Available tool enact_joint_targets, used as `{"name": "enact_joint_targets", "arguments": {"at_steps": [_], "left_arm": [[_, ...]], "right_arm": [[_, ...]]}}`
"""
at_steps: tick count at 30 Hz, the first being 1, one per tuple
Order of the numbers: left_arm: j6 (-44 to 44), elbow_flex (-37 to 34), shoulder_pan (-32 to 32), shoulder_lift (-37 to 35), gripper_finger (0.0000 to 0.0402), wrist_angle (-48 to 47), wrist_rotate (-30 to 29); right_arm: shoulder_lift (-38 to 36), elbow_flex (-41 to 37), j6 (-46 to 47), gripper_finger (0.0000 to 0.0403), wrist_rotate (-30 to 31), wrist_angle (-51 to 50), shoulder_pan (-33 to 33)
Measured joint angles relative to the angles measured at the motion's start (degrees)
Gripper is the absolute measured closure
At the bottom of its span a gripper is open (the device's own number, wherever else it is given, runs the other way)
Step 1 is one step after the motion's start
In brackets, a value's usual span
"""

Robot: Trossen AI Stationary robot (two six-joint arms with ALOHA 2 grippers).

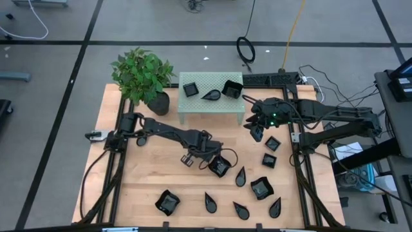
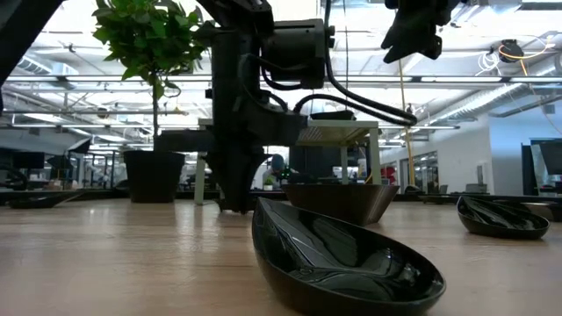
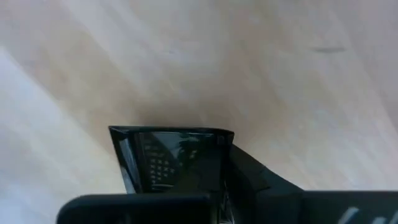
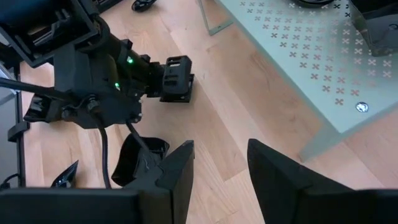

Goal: Pick & Place Mini shaped plates
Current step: Stack the square plate on top of the other square plate on the shelf

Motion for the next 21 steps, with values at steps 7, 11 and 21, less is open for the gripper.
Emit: {"name": "enact_joint_targets", "arguments": {"at_steps": [7,11,21], "left_arm": [[-1.3,0.0,-0.8,-1.4,0.0392,-1.0,-0.5],[-2.6,-0.1,-1.5,-5.0,0.0393,-1.9,0.4],[-8.8,-0.1,-2.2,-20.0,0.0392,2.0,0.8]], "right_arm": [[0.0,0.0,-0.6,0.0261,0.0,0.0,0.0],[0.0,0.0,-1.4,0.0261,-0.2,-0.5,0.0],[-0.7,0.0,-3.1,0.0261,-0.4,-3.0,0.0]]}}
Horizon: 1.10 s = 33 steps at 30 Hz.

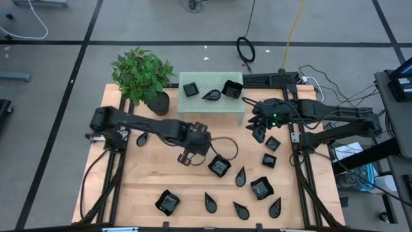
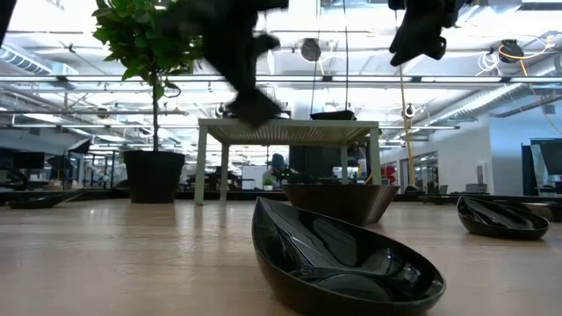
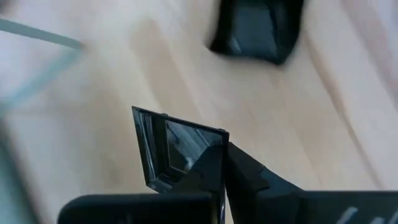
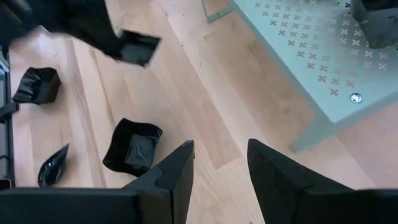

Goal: Pick & Place Mini shaped plates
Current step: Stack the square plate on top of the other square plate on the shelf

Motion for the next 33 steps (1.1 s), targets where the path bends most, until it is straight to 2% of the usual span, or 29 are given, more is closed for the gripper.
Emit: {"name": "enact_joint_targets", "arguments": {"at_steps": [2,7,14,17,24,33], "left_arm": [[-2.3,0.0,0.1,-2.9,0.0396,3.0,-2.5],[-8.0,0.0,2.3,-6.8,0.0391,11.6,-13.5],[-11.1,0.0,7.1,-6.8,0.0394,19.1,-26.4],[-13.0,0.0,9.8,-6.6,0.0394,20.6,-30.1],[-18.4,0.1,14.5,-6.6,0.0395,20.7,-30.6],[-21.1,0.1,19.2,-6.6,0.0397,16.9,-23.1]], "right_arm": [[-0.6,0.0,-0.8,0.0261,0.0,-0.6,0.0],[-3.2,0.0,-3.5,0.0261,0.0,-0.5,0.0],[-7.9,0.0,-7.0,0.0261,0.1,-2.0,0.0],[-9.5,0.0,-8.3,0.0261,0.1,-3.1,0.0],[-10.8,0.0,-9.4,0.0261,0.1,-3.6,0.0],[-10.2,0.0,-10.2,0.0261,0.4,-1.1,0.0]]}}
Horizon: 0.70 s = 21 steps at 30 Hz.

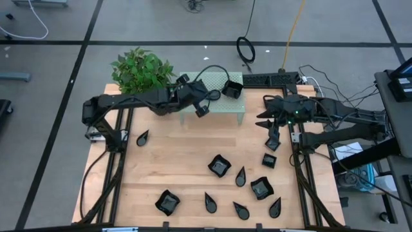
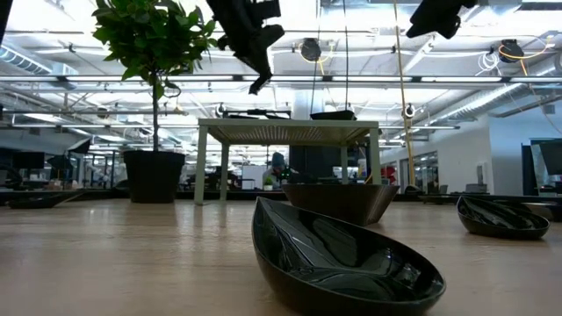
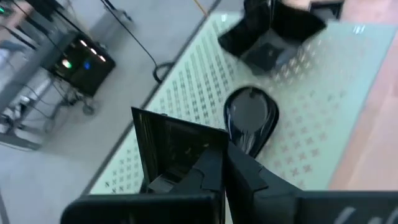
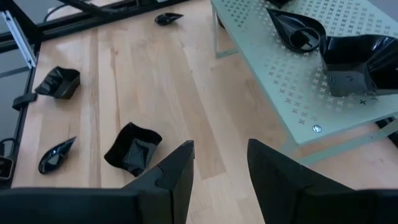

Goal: Pick & Place Mini shaped plates
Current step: Stack the square plate on top of the other square plate on the shelf

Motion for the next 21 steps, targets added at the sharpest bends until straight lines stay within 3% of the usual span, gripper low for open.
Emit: {"name": "enact_joint_targets", "arguments": {"at_steps": [6,21], "left_arm": [[-0.1,0.0,2.2,0.0,0.0393,-4.4,2.6],[-3.6,0.0,5.7,1.1,0.0395,-9.1,1.3]], "right_arm": [[1.3,0.0,0.1,0.0261,0.2,3.2,-0.1],[6.6,0.0,0.2,0.0261,-0.1,6.4,-4.1]]}}
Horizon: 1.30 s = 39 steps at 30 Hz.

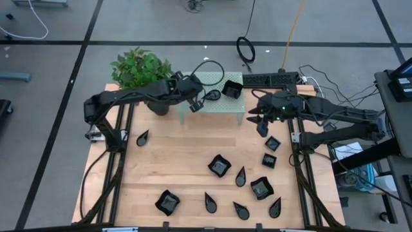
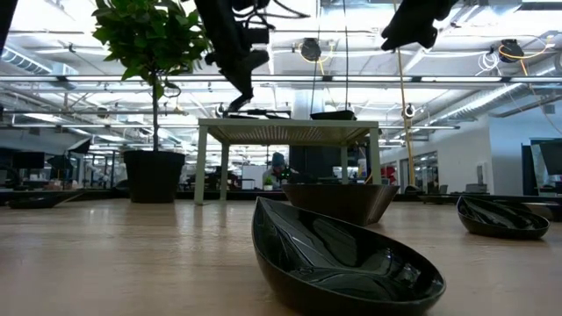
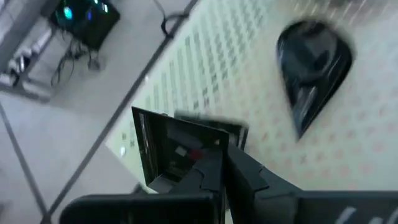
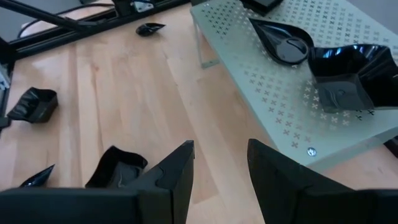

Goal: Pick & Place Mini shaped plates
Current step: Stack the square plate on top of the other square plate on the shelf, then stack the distorted square plate on top of the other distorted square plate on the shelf

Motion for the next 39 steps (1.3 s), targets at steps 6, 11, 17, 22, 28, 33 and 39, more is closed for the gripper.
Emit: {"name": "enact_joint_targets", "arguments": {"at_steps": [6,11,17,22,28,33,39], "left_arm": [[-1.7,0.0,-0.1,3.1,0.0397,-1.7,0.1],[-1.1,0.0,-0.3,4.1,0.0389,-0.4,0.2],[-0.4,0.0,-0.3,4.1,0.0397,-0.6,0.2],[0.2,0.0,-0.7,4.2,0.0363,-0.8,-0.1],[5.2,0.0,-2.2,4.2,0.0307,3.5,-1.0],[7.9,0.0,-3.0,4.2,0.0284,7.4,-1.5],[6.0,0.0,-4.2,2.4,0.0282,8.3,-1.9]], "right_arm": [[0.3,0.0,0.0,0.0261,-0.2,0.0,-0.1],[0.3,0.0,0.0,0.0261,-0.2,-0.1,-0.1],[0.3,0.0,0.0,0.0261,-0.2,-0.5,-0.1],[0.3,0.0,0.0,0.0261,-0.3,-1.4,-0.1],[0.3,0.0,-0.1,0.0261,-0.3,-1.8,-0.1],[0.3,0.0,-0.2,0.0261,-0.3,-1.9,-0.1],[0.3,0.0,-0.2,0.0261,-0.3,-2.5,-0.1]]}}
